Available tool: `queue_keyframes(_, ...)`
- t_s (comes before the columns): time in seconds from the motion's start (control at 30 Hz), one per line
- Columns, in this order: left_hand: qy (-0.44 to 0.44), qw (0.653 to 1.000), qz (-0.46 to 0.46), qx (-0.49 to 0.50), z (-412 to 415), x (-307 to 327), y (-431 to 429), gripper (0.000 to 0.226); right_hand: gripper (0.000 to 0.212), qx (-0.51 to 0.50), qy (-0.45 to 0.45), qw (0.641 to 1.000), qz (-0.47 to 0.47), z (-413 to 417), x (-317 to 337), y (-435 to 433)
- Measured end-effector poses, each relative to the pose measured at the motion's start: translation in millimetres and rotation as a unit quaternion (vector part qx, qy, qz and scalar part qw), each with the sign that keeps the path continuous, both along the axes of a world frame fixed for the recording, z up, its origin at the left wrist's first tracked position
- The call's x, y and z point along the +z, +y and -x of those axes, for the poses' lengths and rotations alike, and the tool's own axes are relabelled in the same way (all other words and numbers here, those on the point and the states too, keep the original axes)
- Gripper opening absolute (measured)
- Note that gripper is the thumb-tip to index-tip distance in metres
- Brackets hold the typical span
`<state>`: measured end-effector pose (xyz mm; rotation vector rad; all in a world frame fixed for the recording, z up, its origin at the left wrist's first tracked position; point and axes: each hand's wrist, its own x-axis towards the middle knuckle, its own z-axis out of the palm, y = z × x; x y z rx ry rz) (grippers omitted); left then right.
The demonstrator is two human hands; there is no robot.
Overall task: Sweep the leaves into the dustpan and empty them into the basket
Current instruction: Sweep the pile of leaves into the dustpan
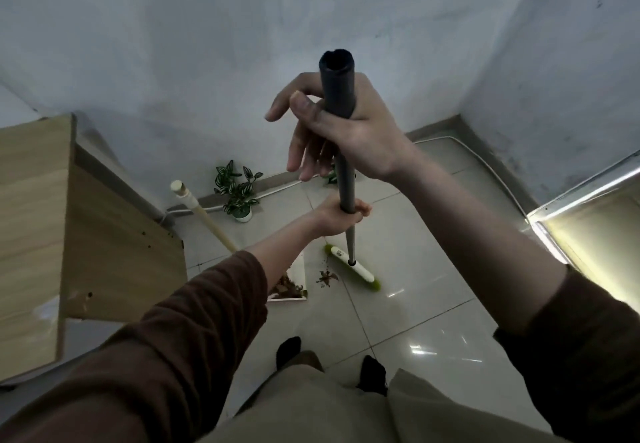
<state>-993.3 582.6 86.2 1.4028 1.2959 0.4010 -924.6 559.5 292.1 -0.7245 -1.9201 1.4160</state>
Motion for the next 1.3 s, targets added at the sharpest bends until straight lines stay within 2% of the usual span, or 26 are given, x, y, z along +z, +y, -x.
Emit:
queue_keyframes(0.17,-0.014,1.000,0.006,-0.009,14,4,-3,0.029,0.023,-0.051,0.022,0.998,-0.023,13,7,-5)
queue_keyframes(0.3,-0.036,0.999,-0.040,0.003,6,8,-4,0.024,0.024,-0.130,0.043,0.990,-0.046,8,19,-9)
queue_keyframes(0.4,-0.043,0.996,-0.064,-0.035,0,9,-3,0.030,0.024,-0.203,0.048,0.974,-0.085,5,26,-16)
queue_keyframes(0.5,-0.088,0.993,-0.051,-0.055,-3,6,-4,0.040,0.023,-0.295,0.054,0.949,-0.097,12,23,-22)
queue_keyframes(0.57,-0.094,0.993,-0.045,-0.064,-4,0,-8,0.035,0.022,-0.356,0.049,0.929,-0.085,20,15,-25)
queue_keyframes(0.7,-0.043,0.991,-0.089,-0.089,1,-7,-18,0.006,0.019,-0.421,0.054,0.904,-0.052,36,-6,-27)
queue_keyframes(0.83,-0.065,0.985,-0.107,-0.121,14,-1,-24,0.031,0.017,-0.440,0.081,0.893,-0.054,52,-12,-28)
queue_keyframes(0.97,-0.073,0.984,-0.085,-0.135,37,-9,-22,0.010,0.016,-0.421,0.074,0.902,-0.052,73,-16,-31)
queue_keyframes(1.3,-0.056,0.989,-0.112,-0.082,103,-8,-36,0.013,0.015,-0.331,0.095,0.937,-0.056,124,-9,-43)
